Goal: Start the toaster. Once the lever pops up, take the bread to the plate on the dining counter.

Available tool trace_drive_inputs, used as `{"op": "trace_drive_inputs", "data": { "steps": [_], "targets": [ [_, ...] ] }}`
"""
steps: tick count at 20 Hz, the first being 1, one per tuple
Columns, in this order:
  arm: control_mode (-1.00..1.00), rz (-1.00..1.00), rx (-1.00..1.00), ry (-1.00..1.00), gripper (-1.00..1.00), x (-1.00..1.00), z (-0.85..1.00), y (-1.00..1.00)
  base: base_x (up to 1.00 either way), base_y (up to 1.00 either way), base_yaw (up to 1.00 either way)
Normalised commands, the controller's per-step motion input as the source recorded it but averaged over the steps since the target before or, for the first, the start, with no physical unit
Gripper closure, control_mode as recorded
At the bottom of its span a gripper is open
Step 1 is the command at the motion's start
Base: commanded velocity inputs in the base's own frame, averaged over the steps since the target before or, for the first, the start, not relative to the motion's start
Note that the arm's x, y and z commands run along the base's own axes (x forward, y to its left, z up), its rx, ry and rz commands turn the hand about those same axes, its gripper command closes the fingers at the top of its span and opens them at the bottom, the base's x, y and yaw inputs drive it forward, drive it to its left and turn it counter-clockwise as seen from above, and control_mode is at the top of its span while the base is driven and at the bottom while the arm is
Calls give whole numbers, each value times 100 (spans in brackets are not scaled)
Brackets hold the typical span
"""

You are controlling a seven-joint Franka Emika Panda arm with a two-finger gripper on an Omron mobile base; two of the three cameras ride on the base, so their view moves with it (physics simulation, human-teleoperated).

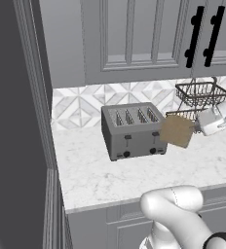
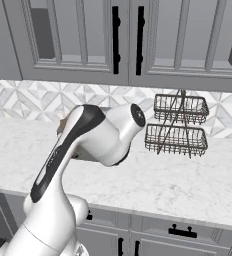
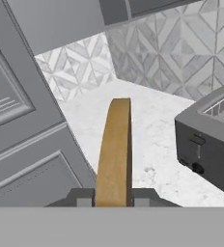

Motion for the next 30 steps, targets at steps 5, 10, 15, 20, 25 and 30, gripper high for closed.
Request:
{"op": "trace_drive_inputs", "data": {
  "steps": [5,10,15,20,25,30],
  "targets": [
    [100,0,-6,-2,100,-35,0,0,0,0,0],
    [100,0,0,0,100,0,0,0,-8,0,-2],
    [100,0,0,0,100,0,0,0,-87,0,-18],
    [100,0,0,0,100,0,0,0,-93,-4,-25],
    [100,0,0,0,100,0,0,0,-48,-25,-50],
    [100,0,0,0,100,0,0,0,-21,-60,-44]
  ]
}}
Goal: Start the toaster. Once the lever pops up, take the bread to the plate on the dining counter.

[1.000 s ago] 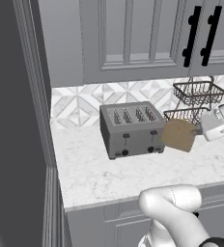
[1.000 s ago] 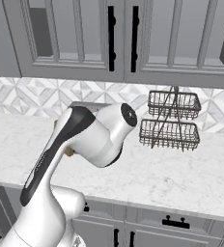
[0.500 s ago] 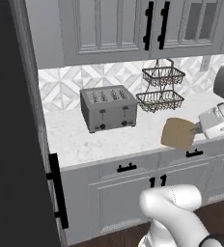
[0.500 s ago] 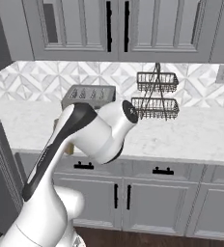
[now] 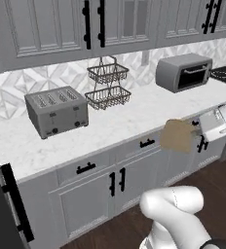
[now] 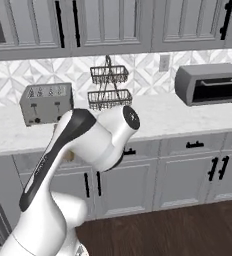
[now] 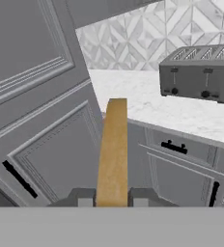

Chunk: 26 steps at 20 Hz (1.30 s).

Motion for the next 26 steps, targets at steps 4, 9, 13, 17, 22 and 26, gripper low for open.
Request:
{"op": "trace_drive_inputs", "data": {
  "steps": [4,9,13,17,22,26],
  "targets": [
    [100,0,0,0,100,0,0,0,-5,-85,-31],
    [100,0,0,0,100,0,0,0,0,-94,-28],
    [100,0,0,0,100,0,0,0,0,-78,-34],
    [100,0,0,0,100,0,0,0,0,-62,-39],
    [100,0,0,0,100,0,0,0,28,-41,-40],
    [100,0,0,0,100,0,0,0,82,-34,-30]
  ]
}}
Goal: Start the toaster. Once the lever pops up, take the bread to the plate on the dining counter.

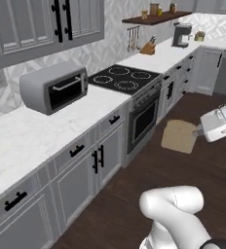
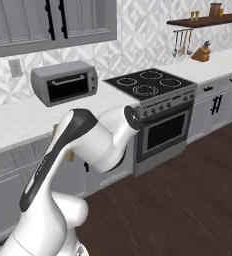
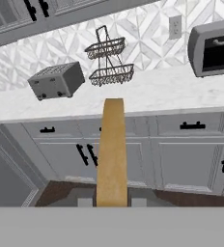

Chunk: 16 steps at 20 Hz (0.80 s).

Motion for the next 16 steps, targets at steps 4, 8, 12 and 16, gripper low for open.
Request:
{"op": "trace_drive_inputs", "data": {
  "steps": [4,8,12,16],
  "targets": [
    [100,0,0,0,100,0,0,0,93,-29,-25],
    [100,0,0,0,100,0,0,0,86,-18,-31],
    [100,0,0,0,100,0,0,0,84,-23,-38],
    [100,0,0,0,100,0,0,0,69,-5,-45]
  ]
}}
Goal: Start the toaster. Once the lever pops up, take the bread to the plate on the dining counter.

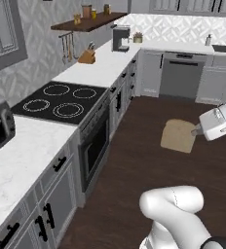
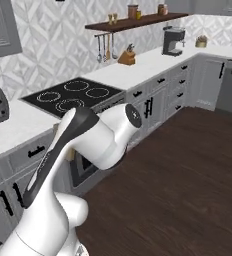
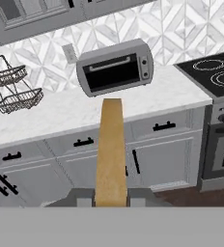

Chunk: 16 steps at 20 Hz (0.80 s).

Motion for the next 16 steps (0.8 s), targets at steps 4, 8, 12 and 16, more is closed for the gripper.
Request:
{"op": "trace_drive_inputs", "data": {
  "steps": [4,8,12,16],
  "targets": [
    [100,0,0,0,100,0,0,0,72,-2,-45],
    [100,0,0,0,100,0,0,0,62,0,-47],
    [100,0,0,0,100,0,0,0,64,0,-44],
    [100,0,0,0,100,0,0,0,88,0,-30]
  ]
}}
